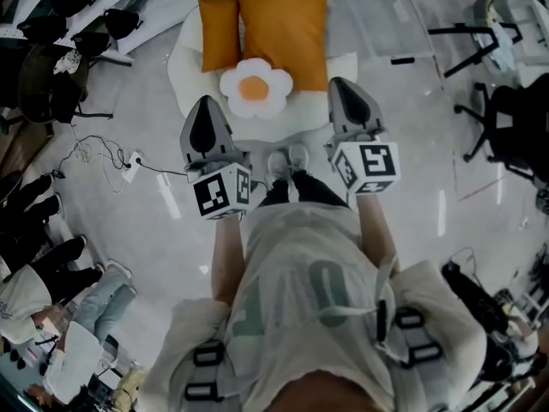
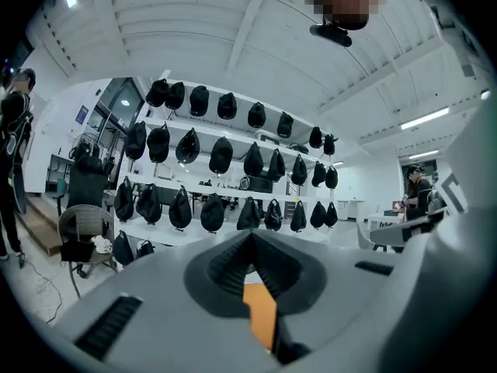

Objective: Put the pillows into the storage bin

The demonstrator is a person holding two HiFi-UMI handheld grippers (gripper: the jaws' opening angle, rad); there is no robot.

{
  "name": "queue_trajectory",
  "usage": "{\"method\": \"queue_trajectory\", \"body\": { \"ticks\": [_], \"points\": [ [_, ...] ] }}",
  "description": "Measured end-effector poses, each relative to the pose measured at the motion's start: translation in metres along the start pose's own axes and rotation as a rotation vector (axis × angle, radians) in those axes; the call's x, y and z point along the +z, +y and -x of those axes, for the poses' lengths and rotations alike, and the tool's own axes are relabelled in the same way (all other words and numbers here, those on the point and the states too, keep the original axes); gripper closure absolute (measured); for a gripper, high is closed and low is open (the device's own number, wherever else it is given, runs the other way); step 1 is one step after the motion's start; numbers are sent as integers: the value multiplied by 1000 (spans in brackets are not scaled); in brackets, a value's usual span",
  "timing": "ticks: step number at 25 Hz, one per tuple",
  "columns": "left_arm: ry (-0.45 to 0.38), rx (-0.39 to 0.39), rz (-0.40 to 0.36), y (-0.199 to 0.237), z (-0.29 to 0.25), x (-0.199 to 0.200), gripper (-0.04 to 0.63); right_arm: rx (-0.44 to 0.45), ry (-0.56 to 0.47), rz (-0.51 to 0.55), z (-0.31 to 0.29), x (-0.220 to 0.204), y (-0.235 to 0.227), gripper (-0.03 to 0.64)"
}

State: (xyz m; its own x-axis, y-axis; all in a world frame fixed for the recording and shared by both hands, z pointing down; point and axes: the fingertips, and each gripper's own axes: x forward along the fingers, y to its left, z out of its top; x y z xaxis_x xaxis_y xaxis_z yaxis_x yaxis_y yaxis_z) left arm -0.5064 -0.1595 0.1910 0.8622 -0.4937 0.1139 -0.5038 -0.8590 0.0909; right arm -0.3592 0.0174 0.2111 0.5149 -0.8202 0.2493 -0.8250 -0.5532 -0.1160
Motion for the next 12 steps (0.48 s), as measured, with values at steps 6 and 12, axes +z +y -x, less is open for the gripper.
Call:
{"method": "queue_trajectory", "body": {
  "ticks": [6, 12],
  "points": [
    [0, 26, 28, 14, -3, -6, 589, 5, 12, -1, -8, -7, -3, 607],
    [44, 15, 31, 25, -23, -29, 588, 68, 40, -45, -30, -24, -3, 540]
  ]
}}
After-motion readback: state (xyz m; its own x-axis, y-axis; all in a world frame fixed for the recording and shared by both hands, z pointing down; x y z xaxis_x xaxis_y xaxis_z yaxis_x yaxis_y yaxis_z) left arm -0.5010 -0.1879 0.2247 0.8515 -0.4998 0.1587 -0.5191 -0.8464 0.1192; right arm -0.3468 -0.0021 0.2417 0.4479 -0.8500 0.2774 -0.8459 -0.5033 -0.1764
